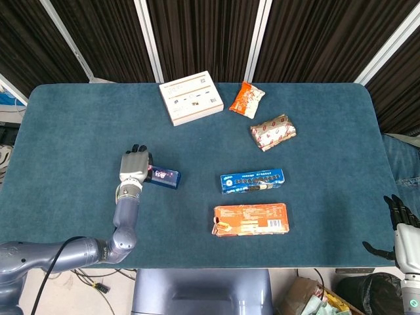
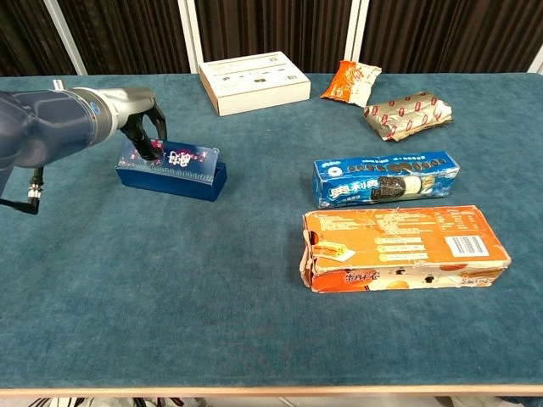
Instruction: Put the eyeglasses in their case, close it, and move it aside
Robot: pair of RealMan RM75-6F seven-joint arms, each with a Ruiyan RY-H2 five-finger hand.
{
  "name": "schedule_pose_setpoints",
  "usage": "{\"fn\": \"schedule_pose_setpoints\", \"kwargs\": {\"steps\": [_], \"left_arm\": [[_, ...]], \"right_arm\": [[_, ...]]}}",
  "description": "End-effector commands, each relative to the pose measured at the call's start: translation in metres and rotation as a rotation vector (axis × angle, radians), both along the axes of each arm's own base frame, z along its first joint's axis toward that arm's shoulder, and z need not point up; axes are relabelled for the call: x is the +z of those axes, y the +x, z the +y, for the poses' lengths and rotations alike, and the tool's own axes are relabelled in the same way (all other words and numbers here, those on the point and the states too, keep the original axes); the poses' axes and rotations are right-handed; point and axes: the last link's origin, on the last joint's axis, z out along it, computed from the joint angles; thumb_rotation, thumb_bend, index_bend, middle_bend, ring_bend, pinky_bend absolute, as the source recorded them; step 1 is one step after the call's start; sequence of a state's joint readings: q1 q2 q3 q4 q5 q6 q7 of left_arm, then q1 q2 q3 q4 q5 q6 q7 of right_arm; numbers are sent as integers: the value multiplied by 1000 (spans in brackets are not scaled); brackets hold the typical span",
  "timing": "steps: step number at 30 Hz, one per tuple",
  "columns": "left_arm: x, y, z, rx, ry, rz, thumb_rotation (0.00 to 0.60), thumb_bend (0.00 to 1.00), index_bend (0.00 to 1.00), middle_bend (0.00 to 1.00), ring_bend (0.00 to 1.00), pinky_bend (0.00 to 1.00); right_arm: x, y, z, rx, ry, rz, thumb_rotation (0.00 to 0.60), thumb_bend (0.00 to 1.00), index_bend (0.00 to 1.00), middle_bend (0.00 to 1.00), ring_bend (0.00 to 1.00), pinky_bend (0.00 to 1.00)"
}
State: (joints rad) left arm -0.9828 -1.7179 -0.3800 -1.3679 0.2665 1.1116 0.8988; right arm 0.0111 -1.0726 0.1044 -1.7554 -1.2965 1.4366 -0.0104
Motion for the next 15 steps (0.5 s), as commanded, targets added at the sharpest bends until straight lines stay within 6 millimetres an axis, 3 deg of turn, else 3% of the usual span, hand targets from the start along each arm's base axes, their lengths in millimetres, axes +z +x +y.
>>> {"fn": "schedule_pose_setpoints", "kwargs": {"steps": [1,9,15], "left_arm": [[0,0,2,-1,9,3,600,447,411,141,47,190],[-1,-3,4,-13,20,31,600,441,172,135,41,185],[2,-3,4,-40,39,45,600,414,126,125,37,174]], "right_arm": [[0,0,0,-1,0,-1,600,199,66,24,117,161],[0,0,0,-1,1,-3,600,200,71,24,117,161],[0,0,0,-1,0,-5,600,200,72,24,117,161]]}}
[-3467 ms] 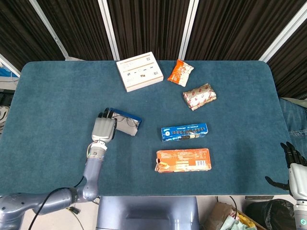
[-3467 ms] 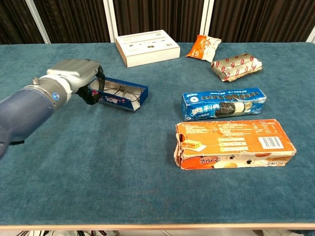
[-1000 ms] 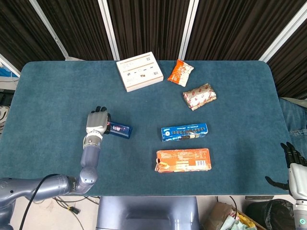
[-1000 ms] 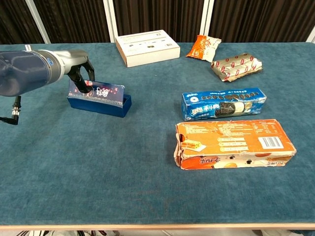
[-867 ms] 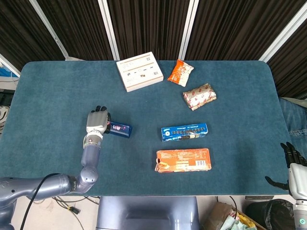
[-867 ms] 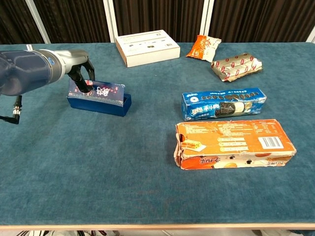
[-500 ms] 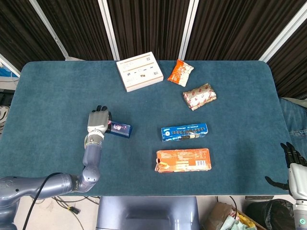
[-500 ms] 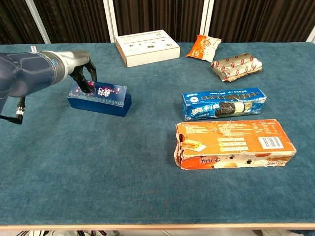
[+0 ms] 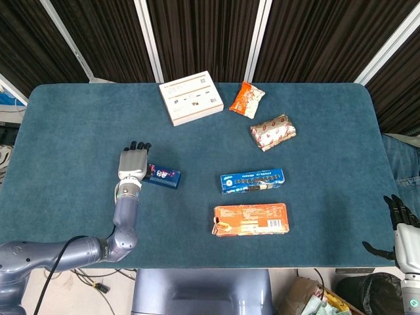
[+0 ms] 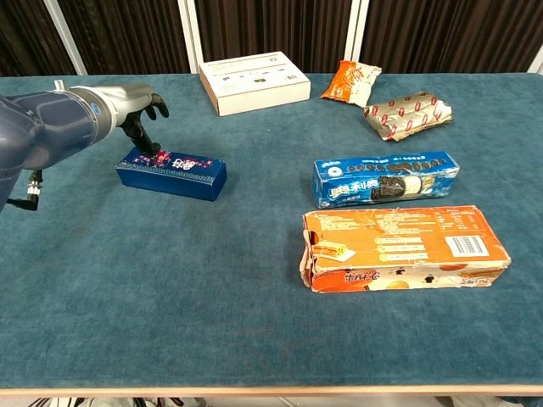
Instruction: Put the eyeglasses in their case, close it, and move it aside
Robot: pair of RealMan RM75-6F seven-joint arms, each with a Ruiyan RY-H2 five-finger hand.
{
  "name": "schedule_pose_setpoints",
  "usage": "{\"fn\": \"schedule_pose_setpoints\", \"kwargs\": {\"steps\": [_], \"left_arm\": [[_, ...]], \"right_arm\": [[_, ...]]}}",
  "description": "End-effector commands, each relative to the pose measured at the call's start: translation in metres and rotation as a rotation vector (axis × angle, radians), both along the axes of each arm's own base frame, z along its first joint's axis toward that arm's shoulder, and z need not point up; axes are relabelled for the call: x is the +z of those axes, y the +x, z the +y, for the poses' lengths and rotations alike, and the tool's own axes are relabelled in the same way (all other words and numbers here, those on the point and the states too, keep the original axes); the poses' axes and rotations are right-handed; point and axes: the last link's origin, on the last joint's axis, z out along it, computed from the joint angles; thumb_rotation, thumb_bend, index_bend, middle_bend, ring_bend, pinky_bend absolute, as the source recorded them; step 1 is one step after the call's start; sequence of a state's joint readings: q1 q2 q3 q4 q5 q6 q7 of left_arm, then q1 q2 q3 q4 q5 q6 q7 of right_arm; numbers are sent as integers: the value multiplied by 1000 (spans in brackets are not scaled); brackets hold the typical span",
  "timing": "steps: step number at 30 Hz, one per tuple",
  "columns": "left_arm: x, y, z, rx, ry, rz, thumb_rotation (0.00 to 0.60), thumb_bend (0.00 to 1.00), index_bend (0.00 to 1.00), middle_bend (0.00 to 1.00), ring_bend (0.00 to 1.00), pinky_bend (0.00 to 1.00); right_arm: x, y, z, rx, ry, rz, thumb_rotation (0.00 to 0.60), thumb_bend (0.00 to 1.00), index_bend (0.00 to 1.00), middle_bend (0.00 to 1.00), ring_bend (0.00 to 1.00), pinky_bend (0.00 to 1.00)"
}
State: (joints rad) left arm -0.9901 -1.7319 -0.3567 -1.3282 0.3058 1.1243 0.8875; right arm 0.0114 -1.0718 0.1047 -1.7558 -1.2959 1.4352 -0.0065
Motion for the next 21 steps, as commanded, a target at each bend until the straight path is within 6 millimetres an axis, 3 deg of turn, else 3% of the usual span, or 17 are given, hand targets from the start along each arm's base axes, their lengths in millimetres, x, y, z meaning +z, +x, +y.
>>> {"fn": "schedule_pose_setpoints", "kwargs": {"steps": [1,6,12,21], "left_arm": [[3,0,-1,-26,16,17,600,410,122,120,32,168],[12,-1,-6,-89,35,38,600,388,102,82,0,84],[40,-12,-15,-229,97,68,600,382,98,41,0,19],[94,-48,-57,-337,138,15,600,344,98,17,0,0]], "right_arm": [[0,0,0,-1,0,1,600,200,72,24,117,161],[0,0,0,2,-2,3,600,199,72,25,116,161],[1,0,-1,5,-6,12,600,200,72,24,117,161],[0,0,-1,19,-3,35,600,196,71,23,116,161]]}}
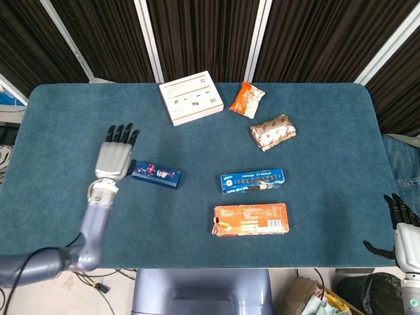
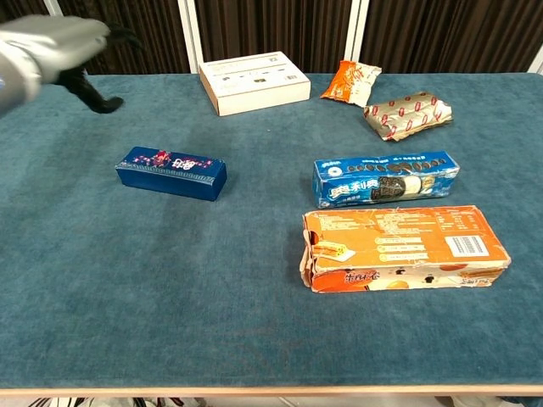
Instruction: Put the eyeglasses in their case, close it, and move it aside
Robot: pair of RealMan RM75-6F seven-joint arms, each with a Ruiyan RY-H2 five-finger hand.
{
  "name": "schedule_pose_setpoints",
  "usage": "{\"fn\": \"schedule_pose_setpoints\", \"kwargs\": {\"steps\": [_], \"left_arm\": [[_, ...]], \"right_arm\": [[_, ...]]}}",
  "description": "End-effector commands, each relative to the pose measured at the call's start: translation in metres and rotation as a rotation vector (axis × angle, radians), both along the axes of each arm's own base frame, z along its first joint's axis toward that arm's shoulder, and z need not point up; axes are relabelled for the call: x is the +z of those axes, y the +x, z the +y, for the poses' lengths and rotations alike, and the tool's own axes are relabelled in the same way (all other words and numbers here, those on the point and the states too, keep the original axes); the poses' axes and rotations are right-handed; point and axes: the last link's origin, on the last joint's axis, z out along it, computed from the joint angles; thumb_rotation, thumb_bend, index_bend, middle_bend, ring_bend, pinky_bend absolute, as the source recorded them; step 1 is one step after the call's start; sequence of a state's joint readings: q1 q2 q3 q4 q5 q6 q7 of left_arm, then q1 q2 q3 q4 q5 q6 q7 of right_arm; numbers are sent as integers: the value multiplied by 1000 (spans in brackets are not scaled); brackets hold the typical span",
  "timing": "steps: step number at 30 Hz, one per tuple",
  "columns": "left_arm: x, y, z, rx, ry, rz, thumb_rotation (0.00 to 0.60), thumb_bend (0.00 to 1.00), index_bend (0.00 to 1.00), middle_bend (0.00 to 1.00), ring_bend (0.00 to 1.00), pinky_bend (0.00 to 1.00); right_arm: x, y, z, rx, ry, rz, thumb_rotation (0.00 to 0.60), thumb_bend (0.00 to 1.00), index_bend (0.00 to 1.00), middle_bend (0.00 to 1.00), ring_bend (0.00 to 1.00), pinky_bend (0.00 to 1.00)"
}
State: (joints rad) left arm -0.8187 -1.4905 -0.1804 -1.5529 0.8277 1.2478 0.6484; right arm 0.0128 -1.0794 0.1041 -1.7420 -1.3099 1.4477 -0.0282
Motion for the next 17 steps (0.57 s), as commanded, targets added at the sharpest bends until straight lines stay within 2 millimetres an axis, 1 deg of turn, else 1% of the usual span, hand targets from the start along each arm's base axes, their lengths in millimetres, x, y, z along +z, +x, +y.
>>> {"fn": "schedule_pose_setpoints", "kwargs": {"steps": [1,5,7,10,13,17], "left_arm": [[28,-28,-31,-3,1,-37,600,331,98,15,0,0],[56,-55,-70,53,-23,-83,600,323,98,11,0,0],[69,-65,-84,63,-19,-86,600,323,98,11,0,0],[87,-79,-104,64,8,-86,600,323,98,11,0,0],[100,-93,-122,75,24,-93,600,323,98,11,0,0],[113,-104,-139,84,36,-134,600,323,98,11,0,0]], "right_arm": [[0,0,0,4,0,5,600,196,71,23,116,161],[1,0,0,6,-2,9,600,196,71,23,116,161],[1,0,0,7,-2,10,600,196,71,23,116,161],[1,1,0,10,-3,11,600,195,71,23,116,161],[1,1,0,16,-4,17,600,196,71,22,116,161],[1,1,0,20,-5,19,600,195,71,22,116,161]]}}
